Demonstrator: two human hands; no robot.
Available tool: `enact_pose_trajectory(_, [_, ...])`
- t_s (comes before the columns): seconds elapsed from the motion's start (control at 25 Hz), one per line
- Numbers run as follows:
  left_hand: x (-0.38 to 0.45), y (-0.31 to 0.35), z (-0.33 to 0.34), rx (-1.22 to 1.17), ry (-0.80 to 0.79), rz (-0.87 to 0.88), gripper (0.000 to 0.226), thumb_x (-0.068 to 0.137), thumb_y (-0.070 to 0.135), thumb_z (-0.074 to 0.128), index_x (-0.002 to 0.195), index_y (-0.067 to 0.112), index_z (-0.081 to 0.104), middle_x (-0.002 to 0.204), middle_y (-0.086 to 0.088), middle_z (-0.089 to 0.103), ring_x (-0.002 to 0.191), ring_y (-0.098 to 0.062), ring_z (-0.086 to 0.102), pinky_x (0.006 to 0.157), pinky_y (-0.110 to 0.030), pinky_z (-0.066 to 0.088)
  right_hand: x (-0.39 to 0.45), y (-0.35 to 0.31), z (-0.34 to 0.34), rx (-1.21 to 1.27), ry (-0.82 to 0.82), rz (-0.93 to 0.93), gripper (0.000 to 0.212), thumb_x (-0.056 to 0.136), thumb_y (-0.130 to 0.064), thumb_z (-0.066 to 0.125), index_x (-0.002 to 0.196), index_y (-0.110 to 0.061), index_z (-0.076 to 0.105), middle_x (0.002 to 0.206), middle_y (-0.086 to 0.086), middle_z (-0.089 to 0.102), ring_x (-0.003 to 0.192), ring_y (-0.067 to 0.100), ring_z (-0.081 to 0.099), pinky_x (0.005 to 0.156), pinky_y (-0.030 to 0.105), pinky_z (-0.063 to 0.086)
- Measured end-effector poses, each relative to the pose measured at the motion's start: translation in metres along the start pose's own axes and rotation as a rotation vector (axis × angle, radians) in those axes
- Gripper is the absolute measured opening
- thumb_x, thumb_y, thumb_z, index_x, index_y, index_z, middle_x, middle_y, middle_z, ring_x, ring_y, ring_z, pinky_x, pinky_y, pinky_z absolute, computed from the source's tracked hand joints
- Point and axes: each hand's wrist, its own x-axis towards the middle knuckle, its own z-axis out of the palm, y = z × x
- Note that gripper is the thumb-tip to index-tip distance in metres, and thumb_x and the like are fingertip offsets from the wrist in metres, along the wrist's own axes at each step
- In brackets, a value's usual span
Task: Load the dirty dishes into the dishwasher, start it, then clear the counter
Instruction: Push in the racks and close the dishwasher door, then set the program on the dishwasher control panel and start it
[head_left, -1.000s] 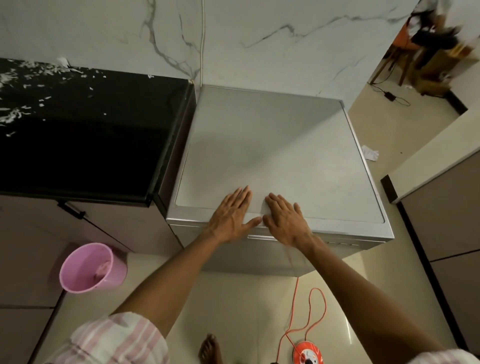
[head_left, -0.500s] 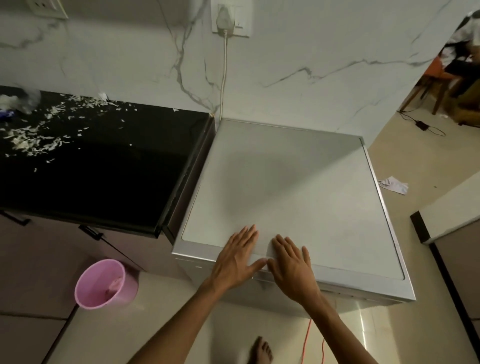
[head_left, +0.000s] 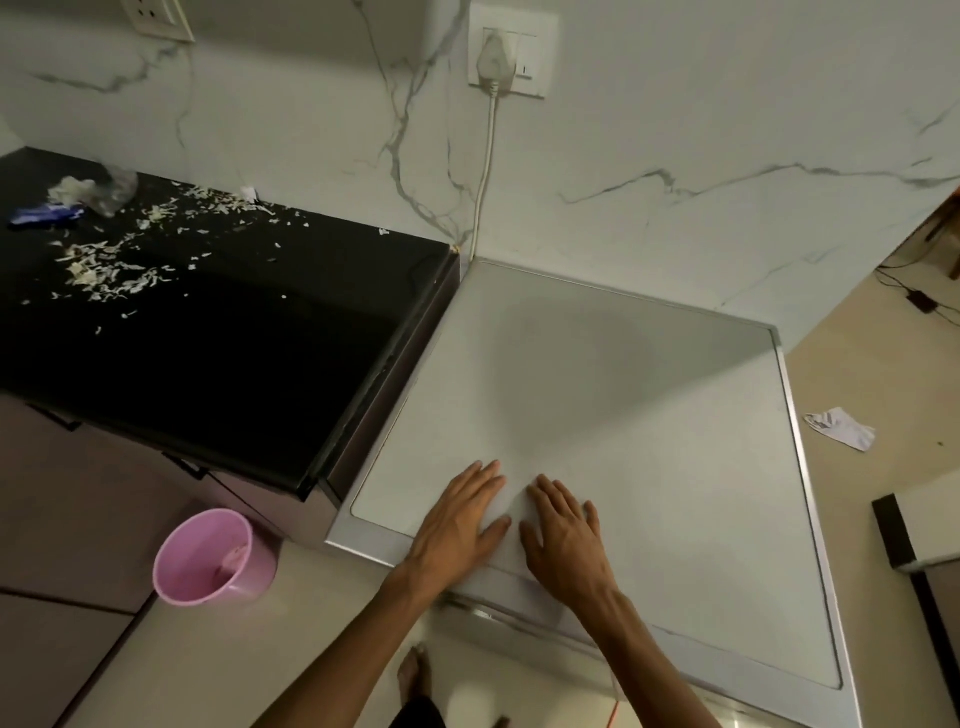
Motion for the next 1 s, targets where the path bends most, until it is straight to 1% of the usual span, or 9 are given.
enact_pose_trajectory(0.2, [0.046, -0.026, -0.019, -0.001, 0.059, 0.014, 0.063, 0.1, 0.051, 0.036, 0.153, 0.02, 0.023, 0.161, 0.007, 0.017, 0.14, 0.003, -0.003, 0.107, -0.007, -0.007, 0.046, -0.008, -0.009, 0.012, 0.016, 0.048, 0.056, 0.103, -0.038, 0.033, 0.153, -0.018, 0.022, 0.162, 0.0, 0.015, 0.15, 0.015, 0.007, 0.122, 0.044, 0.006])
enact_pose_trajectory(0.24, [0.056, -0.031, -0.025, -0.011, 0.072, 0.028, 0.065, 0.099, 0.054, 0.034, 0.152, 0.019, 0.024, 0.161, 0.005, 0.019, 0.142, 0.002, -0.001, 0.109, -0.007, -0.006, 0.056, -0.012, -0.012, 0.023, 0.025, 0.065, 0.055, 0.103, -0.039, 0.033, 0.153, -0.018, 0.022, 0.162, -0.001, 0.016, 0.15, 0.015, 0.008, 0.122, 0.044, 0.006])
enact_pose_trajectory(0.32, [0.075, -0.041, -0.036, -0.032, 0.1, 0.065, 0.07, 0.096, 0.059, 0.028, 0.151, 0.016, 0.027, 0.16, 0.001, 0.023, 0.145, -0.004, 0.005, 0.118, -0.017, 0.005, 0.075, -0.02, -0.018, 0.027, 0.039, 0.085, 0.056, 0.103, -0.04, 0.032, 0.154, -0.02, 0.022, 0.162, -0.001, 0.017, 0.149, 0.014, 0.01, 0.122, 0.042, 0.006])
enact_pose_trajectory(0.4, [0.091, -0.051, -0.047, -0.05, 0.123, 0.081, 0.067, 0.098, 0.056, 0.035, 0.15, 0.014, 0.029, 0.159, -0.002, 0.026, 0.147, -0.01, 0.012, 0.12, -0.024, 0.013, 0.093, -0.029, -0.022, 0.025, 0.05, 0.098, 0.056, 0.103, -0.041, 0.032, 0.154, -0.02, 0.021, 0.161, -0.001, 0.018, 0.149, 0.014, 0.011, 0.122, 0.042, 0.006])
enact_pose_trajectory(0.48, [0.102, -0.057, -0.054, -0.057, 0.157, 0.083, 0.061, 0.1, 0.046, 0.043, 0.15, 0.014, 0.03, 0.158, -0.003, 0.027, 0.148, -0.013, 0.017, 0.117, -0.019, 0.011, 0.107, -0.036, -0.025, 0.022, 0.072, 0.103, 0.056, 0.103, -0.041, 0.033, 0.154, -0.019, 0.021, 0.161, -0.001, 0.019, 0.149, 0.014, 0.011, 0.122, 0.042, 0.007])
enact_pose_trajectory(0.6, [0.119, -0.068, -0.063, -0.079, 0.181, 0.089, 0.057, 0.101, 0.039, 0.045, 0.15, 0.013, 0.031, 0.158, -0.003, 0.028, 0.148, -0.014, 0.018, 0.114, -0.016, 0.01, 0.127, -0.045, -0.028, 0.013, 0.118, 0.097, 0.056, 0.103, -0.041, 0.033, 0.153, -0.018, 0.023, 0.16, 0.0, 0.023, 0.149, 0.014, 0.014, 0.122, 0.042, 0.009])
enact_pose_trajectory(0.8, [0.144, -0.078, -0.076, -0.1, 0.234, 0.098, 0.056, 0.101, 0.039, 0.044, 0.149, 0.014, 0.032, 0.157, -0.003, 0.03, 0.148, -0.013, 0.018, 0.113, -0.016, 0.01, 0.153, -0.056, -0.035, 0.023, 0.125, 0.075, 0.057, 0.103, -0.041, 0.035, 0.153, -0.018, 0.024, 0.16, 0.002, 0.025, 0.149, 0.016, 0.016, 0.122, 0.043, 0.008])
enact_pose_trajectory(0.92, [0.162, -0.08, -0.083, -0.11, 0.239, 0.084, 0.055, 0.102, 0.04, 0.04, 0.151, 0.018, 0.029, 0.158, 0.001, 0.027, 0.148, -0.011, 0.016, 0.112, -0.015, 0.008, 0.18, -0.063, -0.061, -0.02, 0.153, 0.032, 0.057, 0.103, -0.042, 0.034, 0.153, -0.019, 0.023, 0.16, 0.0, 0.024, 0.148, 0.015, 0.017, 0.122, 0.042, 0.01])
enact_pose_trajectory(1.0, [0.171, -0.083, -0.087, -0.088, 0.218, 0.077, 0.055, 0.102, 0.039, 0.042, 0.151, 0.019, 0.029, 0.158, 0.001, 0.029, 0.147, -0.011, 0.018, 0.116, -0.02, 0.014, 0.203, -0.07, -0.088, -0.05, 0.204, -0.007, 0.056, 0.103, -0.04, 0.035, 0.153, -0.019, 0.023, 0.159, 0.001, 0.025, 0.147, 0.016, 0.02, 0.122, 0.044, 0.012])
